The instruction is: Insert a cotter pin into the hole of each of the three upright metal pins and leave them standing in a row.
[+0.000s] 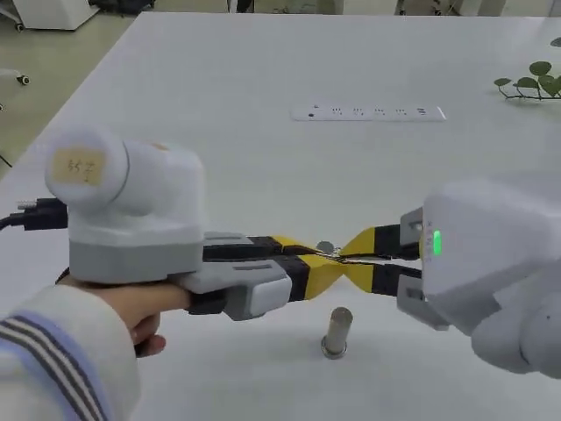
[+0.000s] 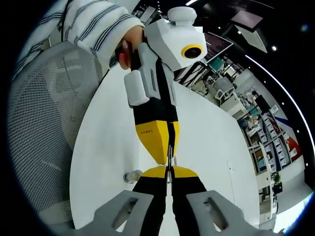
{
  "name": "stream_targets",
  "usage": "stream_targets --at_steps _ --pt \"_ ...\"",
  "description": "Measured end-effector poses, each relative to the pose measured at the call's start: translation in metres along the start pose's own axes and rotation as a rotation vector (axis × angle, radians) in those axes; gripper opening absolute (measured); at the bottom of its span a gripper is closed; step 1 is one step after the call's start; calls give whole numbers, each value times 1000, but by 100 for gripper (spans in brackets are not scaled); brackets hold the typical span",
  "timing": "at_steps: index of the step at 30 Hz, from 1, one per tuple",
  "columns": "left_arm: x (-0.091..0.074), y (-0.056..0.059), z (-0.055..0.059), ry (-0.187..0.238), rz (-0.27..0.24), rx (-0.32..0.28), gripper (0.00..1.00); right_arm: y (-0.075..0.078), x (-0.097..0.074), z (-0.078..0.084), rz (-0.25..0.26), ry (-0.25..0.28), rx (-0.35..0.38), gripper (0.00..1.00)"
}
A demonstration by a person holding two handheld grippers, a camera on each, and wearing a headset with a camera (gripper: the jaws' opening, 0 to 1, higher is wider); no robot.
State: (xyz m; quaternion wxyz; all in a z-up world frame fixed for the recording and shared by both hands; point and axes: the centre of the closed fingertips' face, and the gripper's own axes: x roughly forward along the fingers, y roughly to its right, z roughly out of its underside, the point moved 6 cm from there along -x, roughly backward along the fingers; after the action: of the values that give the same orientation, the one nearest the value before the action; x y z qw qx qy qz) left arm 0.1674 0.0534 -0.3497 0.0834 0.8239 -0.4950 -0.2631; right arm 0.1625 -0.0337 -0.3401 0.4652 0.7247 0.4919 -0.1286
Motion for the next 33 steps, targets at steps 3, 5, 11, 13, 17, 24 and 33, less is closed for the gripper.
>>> stream_targets --at_steps 3,5,11,13,17,24,33 --pt "0 1 -1 4 6 3 4 -2 0 -2 -1 3 0 0" --pt "-1 1 -1 4 7 2 3 -2 0 -2 -1 4 0 0" --pt "-2 -2 0 1 -1 -14 0 -3 -1 -4 -1 6 0 0" --pt "-2 -2 1 -6 1 -9 0 -3 -1 -4 -1 7 1 0" --pt "-3 -1 3 -24 4 -8 0 -5 -1 -5 -1 15 6 0" --pt "-2 2 1 -36 -11 62 0 -5 -1 -4 -6 22 10 0" --pt "-3 4 -2 -25 -13 71 0 -2 -5 -3 -4 41 24 0"
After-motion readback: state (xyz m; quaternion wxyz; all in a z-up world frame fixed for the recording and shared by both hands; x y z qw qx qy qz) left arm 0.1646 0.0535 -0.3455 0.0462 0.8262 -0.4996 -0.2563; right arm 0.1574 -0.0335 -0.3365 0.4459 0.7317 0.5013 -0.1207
